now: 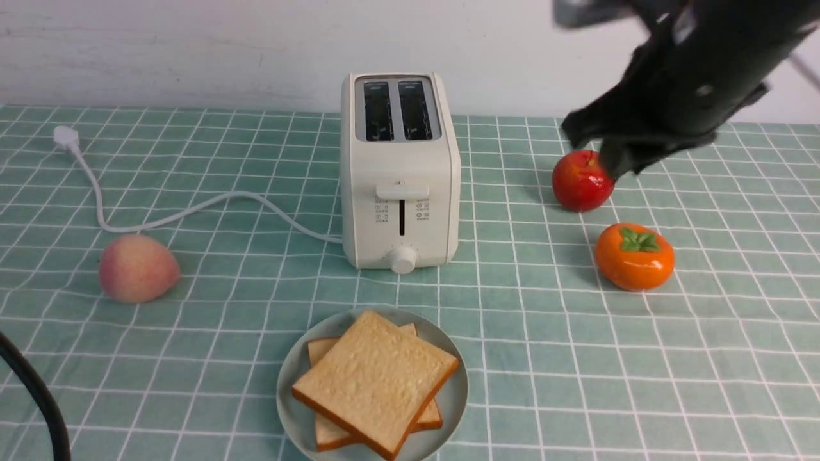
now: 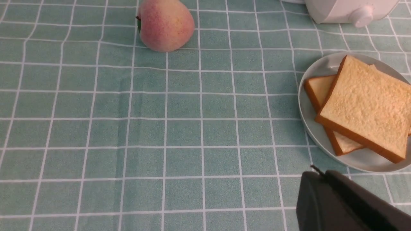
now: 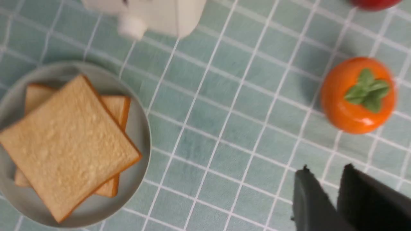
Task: Take toasted bread from bread machine on blue coffee table place on plate.
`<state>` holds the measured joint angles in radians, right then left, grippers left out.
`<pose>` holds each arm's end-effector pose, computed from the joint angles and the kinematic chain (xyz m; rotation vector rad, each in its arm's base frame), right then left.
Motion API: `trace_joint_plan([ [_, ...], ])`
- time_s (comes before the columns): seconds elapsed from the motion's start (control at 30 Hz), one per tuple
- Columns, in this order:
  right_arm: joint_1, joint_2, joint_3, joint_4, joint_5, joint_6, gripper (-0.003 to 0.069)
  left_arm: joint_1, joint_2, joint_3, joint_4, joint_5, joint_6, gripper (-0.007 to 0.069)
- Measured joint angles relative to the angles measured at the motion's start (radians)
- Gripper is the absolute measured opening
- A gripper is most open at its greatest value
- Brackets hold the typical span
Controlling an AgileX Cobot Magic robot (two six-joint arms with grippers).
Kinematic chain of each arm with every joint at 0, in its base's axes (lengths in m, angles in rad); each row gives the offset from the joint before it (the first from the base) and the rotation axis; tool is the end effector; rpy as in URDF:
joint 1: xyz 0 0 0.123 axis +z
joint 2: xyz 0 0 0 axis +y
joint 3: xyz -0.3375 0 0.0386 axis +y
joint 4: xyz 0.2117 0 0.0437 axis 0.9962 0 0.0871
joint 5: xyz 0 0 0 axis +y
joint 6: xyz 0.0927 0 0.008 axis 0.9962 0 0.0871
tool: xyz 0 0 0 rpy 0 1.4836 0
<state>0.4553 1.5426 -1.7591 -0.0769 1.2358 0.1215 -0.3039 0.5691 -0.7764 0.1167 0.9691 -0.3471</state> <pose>0.2560 0.1178 0.4751 -0.4175 2.4688 0.1382 0.0095 0.0064 0.3660 -0.0263 2.2467 -0.2090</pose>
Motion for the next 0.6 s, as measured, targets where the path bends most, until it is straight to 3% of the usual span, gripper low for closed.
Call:
trace_joint_plan([
  [0.1,0.000,-0.200,0.026,-0.011,0.008,0.036,-0.0014,0.000,0.000,0.000,0.000,0.000,0.000,-0.0013],
  [0.23,0.000,-0.419,0.116,-0.047,0.010,0.057,-0.0017,0.000,0.000,0.000,-0.006,-0.004,0.000,-0.0013],
  [0.37,-0.001,-0.801,0.424,-0.098,-0.191,0.119,-0.0013,0.000,0.000,0.000,-0.016,-0.033,-0.001,-0.0013],
  [0.4,-0.001,-0.801,0.441,-0.100,-0.191,0.121,-0.0013,0.000,0.000,0.000,-0.016,-0.035,-0.001,-0.0013],
  [0.47,-0.001,-1.076,0.717,-0.114,-0.401,0.128,-0.0008,0.000,0.000,0.000,-0.022,-0.076,-0.001,-0.0013],
  [0.6,-0.001,-1.304,0.985,-0.157,-0.536,0.148,-0.0008,0.000,0.000,0.000,-0.038,-0.125,-0.001,-0.0013],
])
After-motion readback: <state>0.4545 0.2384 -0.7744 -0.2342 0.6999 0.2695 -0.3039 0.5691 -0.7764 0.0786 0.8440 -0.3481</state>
